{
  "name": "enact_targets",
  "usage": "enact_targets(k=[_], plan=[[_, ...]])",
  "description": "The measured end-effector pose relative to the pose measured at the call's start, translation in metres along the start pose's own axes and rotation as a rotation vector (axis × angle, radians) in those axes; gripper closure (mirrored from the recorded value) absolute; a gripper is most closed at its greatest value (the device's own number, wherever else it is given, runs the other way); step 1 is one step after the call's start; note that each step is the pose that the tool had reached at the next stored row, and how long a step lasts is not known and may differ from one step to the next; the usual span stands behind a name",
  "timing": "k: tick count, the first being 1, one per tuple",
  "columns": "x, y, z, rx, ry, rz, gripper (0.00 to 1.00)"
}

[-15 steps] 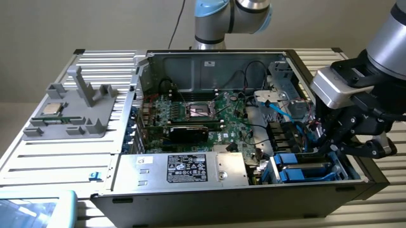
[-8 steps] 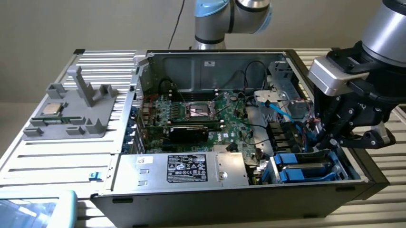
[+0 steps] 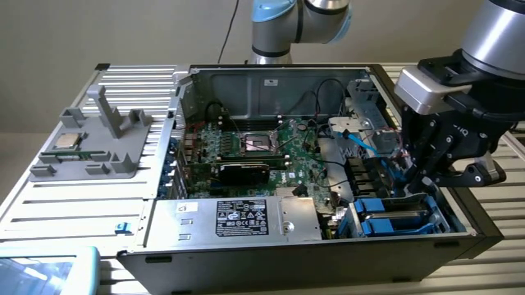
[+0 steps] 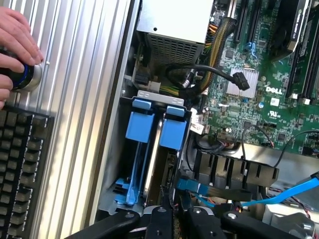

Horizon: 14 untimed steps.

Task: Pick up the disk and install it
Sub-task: 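Insert the first disk wire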

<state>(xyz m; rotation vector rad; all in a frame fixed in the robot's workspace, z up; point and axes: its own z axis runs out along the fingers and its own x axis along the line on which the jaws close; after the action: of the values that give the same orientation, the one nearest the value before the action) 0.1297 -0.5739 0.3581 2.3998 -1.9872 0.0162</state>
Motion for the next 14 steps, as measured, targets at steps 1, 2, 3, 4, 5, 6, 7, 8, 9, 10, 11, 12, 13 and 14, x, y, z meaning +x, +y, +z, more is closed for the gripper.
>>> enact_targets(k=[1,2,3,4,5,6,7,8,9,10,11,12,13,14], plan=[[-0.0003,-0.0001,-0.0001,-0.0065,0.0007,0.000,0.84],[-0.0007,-0.0001,-0.0001,-0.0131,0.0016,0.000,0.84],[-0.0012,-0.0002,-0.0001,-0.0189,0.0028,0.000,0.84],[-0.0016,-0.0002,-0.0002,-0.0239,0.0044,0.001,0.84],[-0.0018,-0.0002,-0.0001,-0.0267,0.0060,0.001,0.84],[-0.0021,-0.0002,-0.0001,-0.0285,0.0095,0.002,0.84],[-0.0026,-0.0004,-0.0002,-0.0298,0.0149,0.002,0.84],[-0.0032,-0.0006,-0.0002,-0.0312,0.0216,0.002,0.84],[-0.0038,-0.0007,-0.0002,-0.0322,0.0263,0.003,0.84],[-0.0044,-0.0008,-0.0002,-0.0328,0.0291,0.003,0.84],[-0.0047,-0.0011,-0.0002,-0.0332,0.0305,0.004,0.84],[-0.0050,-0.0014,-0.0002,-0.0334,0.0306,0.006,0.84],[-0.0051,-0.0016,-0.0002,-0.0339,0.0306,0.009,0.84],[-0.0052,-0.0018,-0.0002,-0.0344,0.0305,0.013,0.84]])
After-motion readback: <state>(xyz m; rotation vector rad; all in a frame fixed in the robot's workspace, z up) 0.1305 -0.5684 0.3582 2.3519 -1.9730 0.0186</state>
